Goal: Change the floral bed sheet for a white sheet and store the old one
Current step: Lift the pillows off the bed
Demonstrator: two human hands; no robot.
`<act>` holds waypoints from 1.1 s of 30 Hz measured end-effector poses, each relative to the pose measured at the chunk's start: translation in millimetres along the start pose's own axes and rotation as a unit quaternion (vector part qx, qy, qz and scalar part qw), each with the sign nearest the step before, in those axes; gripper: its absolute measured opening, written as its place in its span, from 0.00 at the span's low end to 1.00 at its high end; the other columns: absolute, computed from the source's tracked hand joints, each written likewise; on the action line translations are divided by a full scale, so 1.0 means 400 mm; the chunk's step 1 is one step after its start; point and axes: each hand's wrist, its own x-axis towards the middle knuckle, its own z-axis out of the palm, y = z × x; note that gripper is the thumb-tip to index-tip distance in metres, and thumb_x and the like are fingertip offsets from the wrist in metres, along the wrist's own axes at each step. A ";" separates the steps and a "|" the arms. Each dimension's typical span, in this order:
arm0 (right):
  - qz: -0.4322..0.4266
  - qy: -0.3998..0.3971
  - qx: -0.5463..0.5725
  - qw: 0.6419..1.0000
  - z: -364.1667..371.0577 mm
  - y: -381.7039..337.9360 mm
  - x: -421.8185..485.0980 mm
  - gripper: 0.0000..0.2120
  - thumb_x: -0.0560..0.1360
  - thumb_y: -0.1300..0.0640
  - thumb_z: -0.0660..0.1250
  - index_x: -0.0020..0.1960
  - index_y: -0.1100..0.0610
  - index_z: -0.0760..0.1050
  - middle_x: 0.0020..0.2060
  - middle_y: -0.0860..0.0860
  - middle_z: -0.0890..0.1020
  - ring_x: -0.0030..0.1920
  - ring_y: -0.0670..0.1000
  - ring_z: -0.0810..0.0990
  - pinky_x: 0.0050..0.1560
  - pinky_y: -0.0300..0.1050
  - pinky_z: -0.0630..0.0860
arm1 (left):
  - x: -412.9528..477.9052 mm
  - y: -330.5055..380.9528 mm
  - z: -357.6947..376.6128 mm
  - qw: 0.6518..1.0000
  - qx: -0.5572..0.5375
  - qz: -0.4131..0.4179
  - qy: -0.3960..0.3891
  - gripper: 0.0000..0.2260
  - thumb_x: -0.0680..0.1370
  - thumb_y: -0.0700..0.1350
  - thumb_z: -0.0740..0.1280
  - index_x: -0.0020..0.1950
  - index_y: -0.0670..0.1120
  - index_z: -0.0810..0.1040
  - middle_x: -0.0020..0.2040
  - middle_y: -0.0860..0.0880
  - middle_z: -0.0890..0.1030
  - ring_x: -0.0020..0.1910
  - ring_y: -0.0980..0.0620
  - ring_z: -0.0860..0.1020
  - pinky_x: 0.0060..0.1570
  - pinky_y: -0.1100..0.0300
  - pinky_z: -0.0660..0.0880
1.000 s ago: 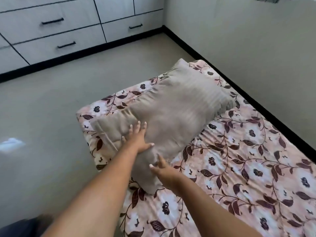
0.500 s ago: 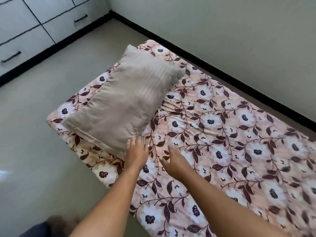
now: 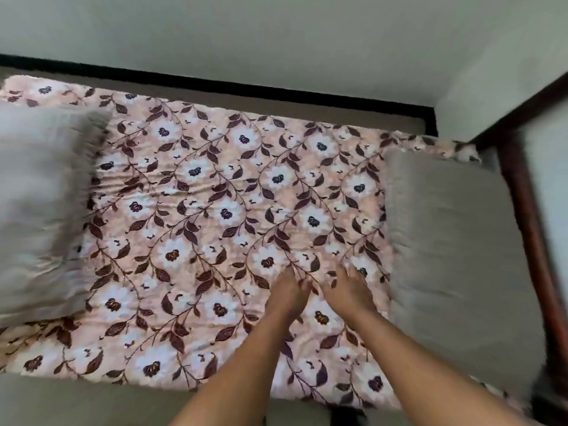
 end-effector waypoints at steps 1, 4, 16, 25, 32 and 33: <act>0.022 0.011 0.009 1.000 -0.018 0.083 0.001 0.35 0.80 0.36 0.59 0.81 0.52 0.56 0.80 0.58 0.57 0.78 0.62 0.59 0.74 0.56 0.63 | -0.006 0.054 0.064 1.000 -0.022 -0.004 -0.022 0.29 0.82 0.57 0.62 0.76 0.42 0.63 0.74 0.41 0.70 0.68 0.41 0.72 0.61 0.52 0.74; 0.087 0.034 0.038 0.995 -0.062 0.323 -0.001 0.33 0.80 0.37 0.59 0.80 0.52 0.59 0.78 0.61 0.61 0.77 0.63 0.61 0.74 0.57 0.65 | -0.026 0.199 0.257 0.995 -0.065 -0.001 -0.080 0.28 0.82 0.57 0.62 0.75 0.41 0.65 0.73 0.41 0.71 0.68 0.41 0.73 0.61 0.51 0.75; 0.223 0.038 0.173 0.959 -0.064 0.937 -0.016 0.41 0.80 0.35 0.60 0.83 0.54 0.49 0.82 0.59 0.50 0.81 0.61 0.51 0.77 0.62 0.59 | -0.037 0.376 0.708 0.964 -0.150 -0.146 -0.163 0.43 0.70 0.65 0.73 0.73 0.38 0.65 0.69 0.45 0.73 0.68 0.43 0.73 0.65 0.55 0.71; 0.235 0.019 0.286 0.929 -0.052 1.067 0.004 0.42 0.79 0.36 0.63 0.83 0.55 0.51 0.81 0.58 0.56 0.80 0.60 0.56 0.78 0.59 0.58 | -0.030 0.424 0.796 0.972 -0.169 -0.161 -0.013 0.24 0.74 0.60 0.72 0.58 0.42 0.77 0.51 0.45 0.80 0.54 0.42 0.79 0.56 0.52 0.76; 0.244 0.038 0.323 0.914 -0.079 1.070 -0.015 0.42 0.78 0.29 0.57 0.82 0.53 0.52 0.81 0.55 0.58 0.79 0.59 0.60 0.76 0.61 0.62 | -0.105 0.513 0.744 0.951 -0.277 -0.106 0.089 0.12 0.80 0.56 0.65 0.56 0.49 0.77 0.45 0.54 0.79 0.53 0.48 0.77 0.54 0.57 0.69; 0.254 0.037 0.319 0.912 -0.085 1.073 -0.019 0.45 0.75 0.25 0.55 0.82 0.51 0.52 0.81 0.54 0.59 0.79 0.60 0.61 0.76 0.62 0.62 | -0.112 0.506 0.718 0.943 -0.300 -0.107 0.099 0.14 0.80 0.57 0.65 0.58 0.48 0.77 0.50 0.52 0.80 0.56 0.47 0.77 0.58 0.55 0.71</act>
